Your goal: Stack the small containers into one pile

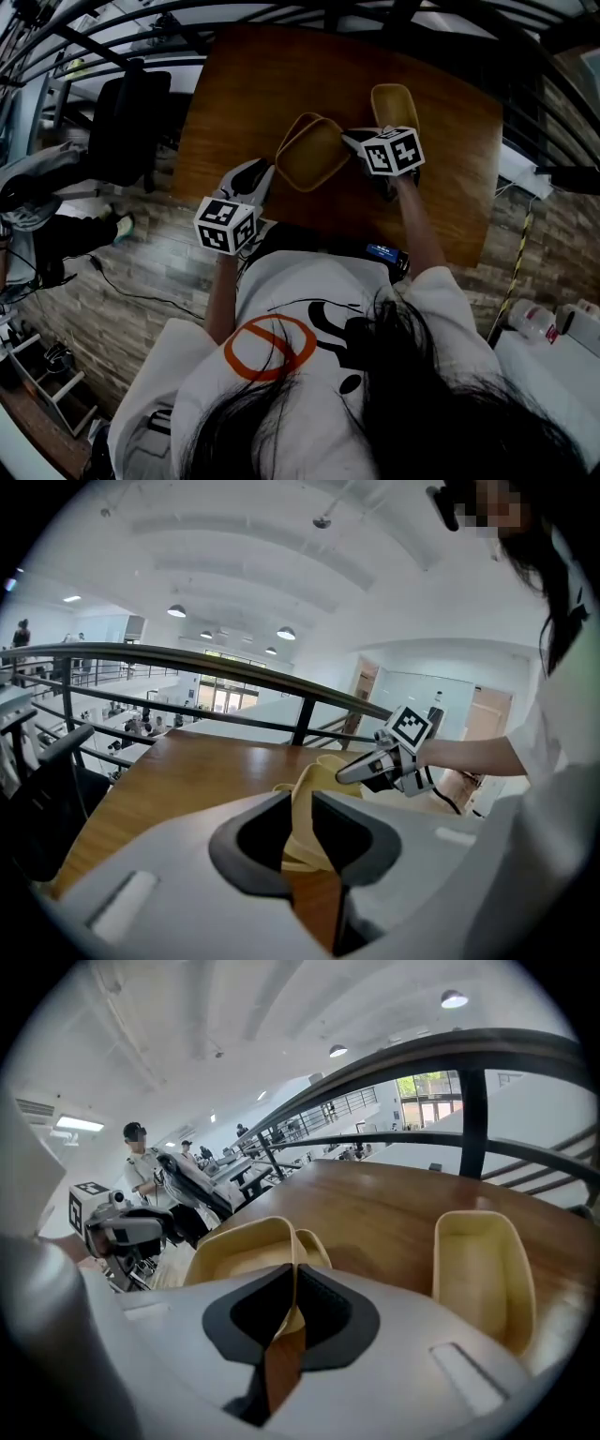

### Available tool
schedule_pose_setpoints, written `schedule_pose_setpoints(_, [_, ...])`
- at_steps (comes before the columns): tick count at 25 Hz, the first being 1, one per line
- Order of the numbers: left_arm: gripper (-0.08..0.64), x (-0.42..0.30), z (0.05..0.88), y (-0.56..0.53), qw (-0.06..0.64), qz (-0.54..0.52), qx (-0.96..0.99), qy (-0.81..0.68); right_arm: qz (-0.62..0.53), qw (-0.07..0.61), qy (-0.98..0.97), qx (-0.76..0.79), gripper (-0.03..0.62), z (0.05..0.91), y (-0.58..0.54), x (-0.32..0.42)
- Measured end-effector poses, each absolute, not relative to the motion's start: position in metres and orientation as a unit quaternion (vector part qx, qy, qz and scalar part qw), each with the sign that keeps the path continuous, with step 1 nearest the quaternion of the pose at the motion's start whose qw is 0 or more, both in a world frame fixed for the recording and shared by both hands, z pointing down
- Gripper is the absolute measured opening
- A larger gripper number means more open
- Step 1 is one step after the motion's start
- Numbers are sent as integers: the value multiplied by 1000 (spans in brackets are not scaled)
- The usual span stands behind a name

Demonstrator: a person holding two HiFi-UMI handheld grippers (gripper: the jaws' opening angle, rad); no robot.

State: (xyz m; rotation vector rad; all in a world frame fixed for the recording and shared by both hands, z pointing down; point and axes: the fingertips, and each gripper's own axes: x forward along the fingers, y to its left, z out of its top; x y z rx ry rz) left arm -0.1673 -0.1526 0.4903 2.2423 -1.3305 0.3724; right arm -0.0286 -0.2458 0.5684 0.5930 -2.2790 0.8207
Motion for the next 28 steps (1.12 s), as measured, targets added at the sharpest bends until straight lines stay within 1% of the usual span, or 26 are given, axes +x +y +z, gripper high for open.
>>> schedule_pose_setpoints(8, [52, -189, 502, -154, 263, 144, 826, -477, 283, 365, -864, 198, 43, 585, -265, -44])
schedule_pose_setpoints(13, [52, -204, 509, -154, 269, 149, 824, -475, 240, 415, -863, 157, 43, 590, -277, -57])
schedule_pose_setpoints(21, [52, -204, 509, -154, 272, 151, 824, -474, 169, 464, -859, 132, 43, 598, -288, -67])
schedule_pose_setpoints(28, [52, -201, 512, -153, 274, 156, 824, -470, 145, 475, -855, 150, 47, 615, -289, -67])
